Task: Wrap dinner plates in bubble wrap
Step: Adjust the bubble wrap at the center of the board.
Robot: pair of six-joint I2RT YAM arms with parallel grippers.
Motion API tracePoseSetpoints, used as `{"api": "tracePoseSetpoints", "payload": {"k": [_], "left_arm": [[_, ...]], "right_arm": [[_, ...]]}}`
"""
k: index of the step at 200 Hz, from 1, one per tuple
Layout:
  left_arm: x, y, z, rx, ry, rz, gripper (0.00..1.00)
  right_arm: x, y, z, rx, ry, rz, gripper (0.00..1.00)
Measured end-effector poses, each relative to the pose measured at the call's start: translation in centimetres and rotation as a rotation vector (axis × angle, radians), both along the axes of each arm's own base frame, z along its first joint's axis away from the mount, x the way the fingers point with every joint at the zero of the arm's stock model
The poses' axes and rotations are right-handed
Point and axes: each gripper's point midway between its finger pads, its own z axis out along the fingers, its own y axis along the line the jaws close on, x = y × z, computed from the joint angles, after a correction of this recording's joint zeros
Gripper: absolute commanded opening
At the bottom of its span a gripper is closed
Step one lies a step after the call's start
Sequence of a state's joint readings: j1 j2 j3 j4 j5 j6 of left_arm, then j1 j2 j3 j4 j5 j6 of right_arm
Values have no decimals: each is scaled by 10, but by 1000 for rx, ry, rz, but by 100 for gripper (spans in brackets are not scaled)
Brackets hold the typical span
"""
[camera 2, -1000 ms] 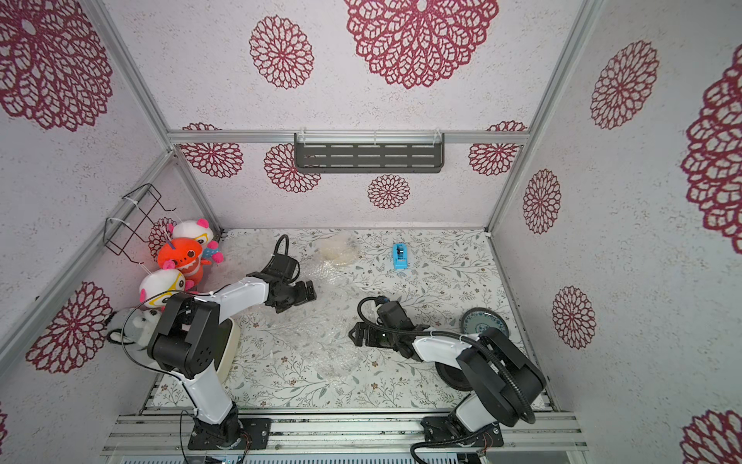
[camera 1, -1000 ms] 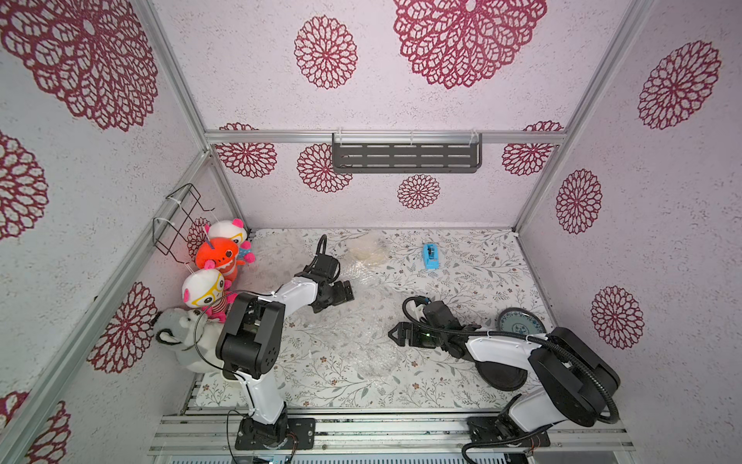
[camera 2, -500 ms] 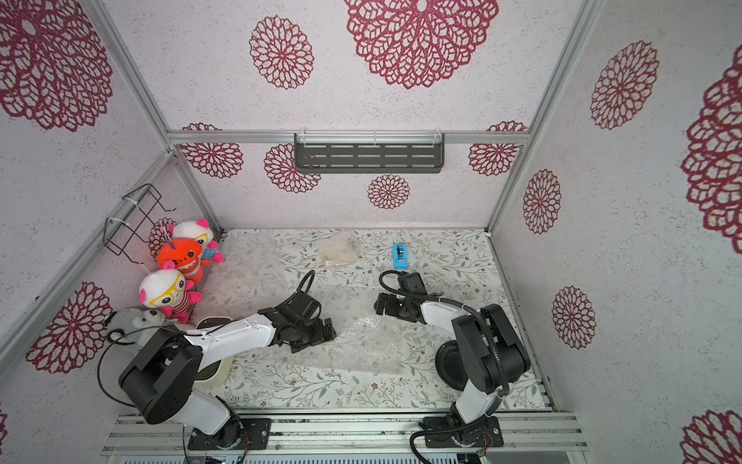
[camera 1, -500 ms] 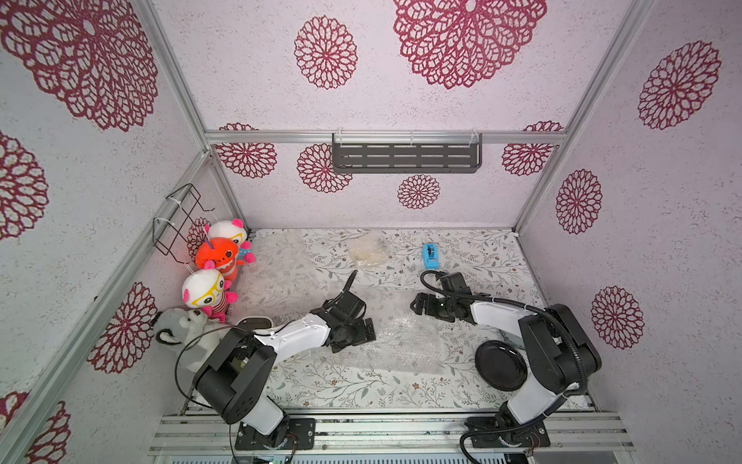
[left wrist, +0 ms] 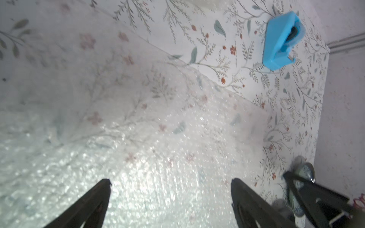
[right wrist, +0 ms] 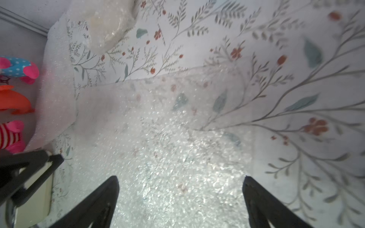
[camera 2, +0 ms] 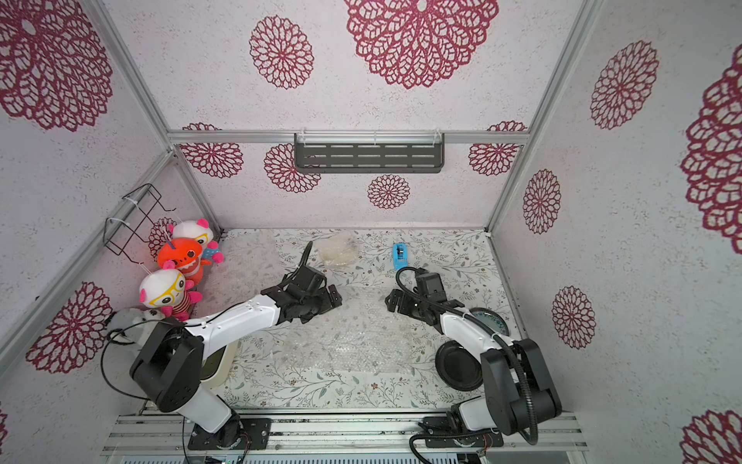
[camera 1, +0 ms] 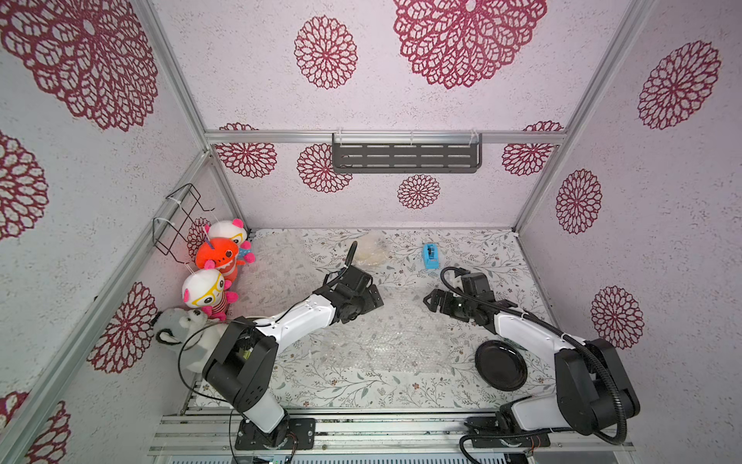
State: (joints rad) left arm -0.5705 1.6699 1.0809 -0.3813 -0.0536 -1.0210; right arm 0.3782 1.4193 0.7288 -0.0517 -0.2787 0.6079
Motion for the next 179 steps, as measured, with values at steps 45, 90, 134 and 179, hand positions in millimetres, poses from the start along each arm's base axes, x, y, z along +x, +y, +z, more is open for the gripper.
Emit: {"api": "tracePoseSetpoints", "payload": {"k": [45, 90, 134, 179], "left_arm": [[15, 49, 14, 175, -65, 90, 98], [2, 96, 74, 204, -258, 212, 98], [-16, 146, 67, 183, -267, 336, 98], [-23, 115, 71, 57, -286, 219, 98]], "right_arm": [[-26, 32, -38, 22, 121, 61, 99], [21, 21, -38, -12, 79, -30, 99], [38, -7, -37, -94, 73, -90, 99], [-1, -85, 20, -148, 13, -256, 99]]}}
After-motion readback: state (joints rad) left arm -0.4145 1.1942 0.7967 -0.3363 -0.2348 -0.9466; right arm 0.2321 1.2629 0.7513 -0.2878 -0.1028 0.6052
